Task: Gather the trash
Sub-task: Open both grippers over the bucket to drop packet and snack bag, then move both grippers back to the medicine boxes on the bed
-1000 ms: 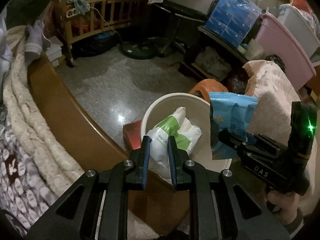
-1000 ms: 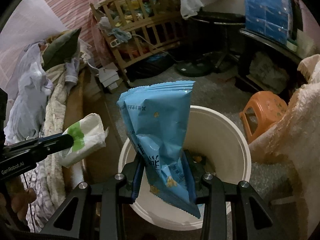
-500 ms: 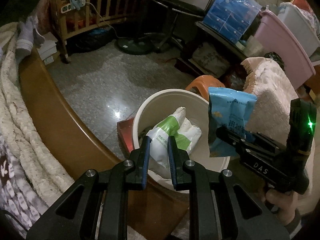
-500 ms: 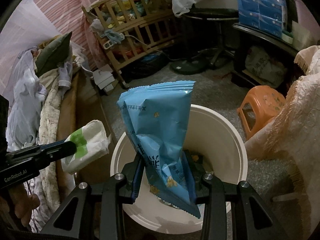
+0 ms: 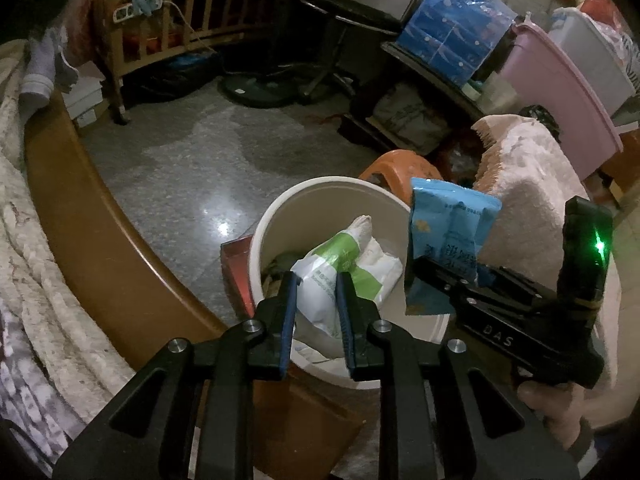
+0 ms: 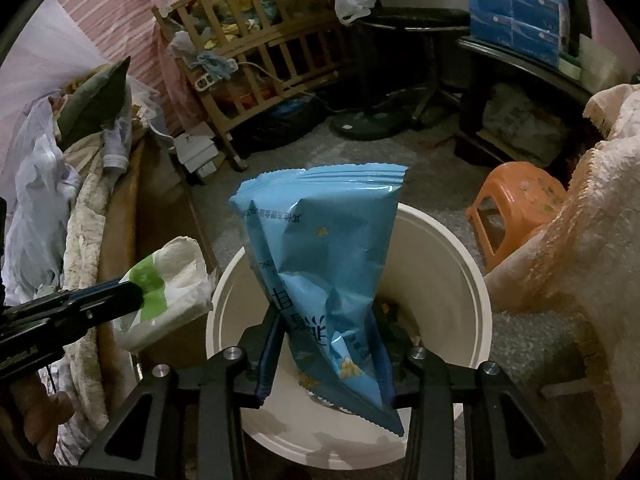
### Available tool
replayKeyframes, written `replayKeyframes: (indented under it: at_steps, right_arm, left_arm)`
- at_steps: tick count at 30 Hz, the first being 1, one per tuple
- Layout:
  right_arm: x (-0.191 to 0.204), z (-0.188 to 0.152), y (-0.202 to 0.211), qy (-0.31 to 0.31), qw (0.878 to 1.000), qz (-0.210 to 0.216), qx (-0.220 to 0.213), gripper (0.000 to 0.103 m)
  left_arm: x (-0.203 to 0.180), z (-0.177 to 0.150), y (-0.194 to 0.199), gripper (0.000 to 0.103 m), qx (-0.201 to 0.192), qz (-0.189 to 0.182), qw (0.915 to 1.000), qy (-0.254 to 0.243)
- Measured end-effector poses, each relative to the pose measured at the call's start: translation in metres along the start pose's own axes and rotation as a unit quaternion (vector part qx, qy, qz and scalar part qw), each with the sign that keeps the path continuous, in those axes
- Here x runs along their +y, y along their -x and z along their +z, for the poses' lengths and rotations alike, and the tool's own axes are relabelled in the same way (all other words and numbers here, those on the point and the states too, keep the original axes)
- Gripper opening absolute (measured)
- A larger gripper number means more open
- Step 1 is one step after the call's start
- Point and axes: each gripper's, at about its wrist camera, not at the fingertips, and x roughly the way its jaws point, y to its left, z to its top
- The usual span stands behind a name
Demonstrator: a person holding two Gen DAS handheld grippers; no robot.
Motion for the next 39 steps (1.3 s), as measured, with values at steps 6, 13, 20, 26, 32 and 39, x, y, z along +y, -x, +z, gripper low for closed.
replayKeyframes:
  at_steps: [6,13,20,26,32,39]
  right_arm:
    - [-0.003,0.002,0.001,-0.009,1.000,-0.008,0.000,0.046]
    - [0.012,0.003,0.001,-0.001,1.000,0.005,0.004,0.046]
    - [0.059,0.004,0.001,0.037,0.999,0.031,0.003,0.046]
    - [0.109,0.004,-0.001,0.077,0.995,0.057,0.006,0.046]
    - [0.164,0.002,-0.002,0.112,0.990,0.087,0.008,0.048]
    - [0.233,-0.010,-0.007,0.164,0.979,0.121,0.020,0.052]
  left_arm:
    - [0.002,-0.001,0.005,0.044,-0.002,-0.017,0.9998,0.007]
    - [0.023,-0.009,0.028,0.045,-0.021,0.015,0.9993,0.026]
    - [0.065,-0.024,0.059,0.045,-0.050,0.092,0.9934,0.046]
    - [0.110,-0.044,0.086,0.045,-0.069,0.145,0.9843,0.074]
    - [0.147,-0.064,0.111,0.045,-0.080,0.179,0.9754,0.100]
    - [0.185,-0.089,0.140,0.045,-0.091,0.210,0.9649,0.129]
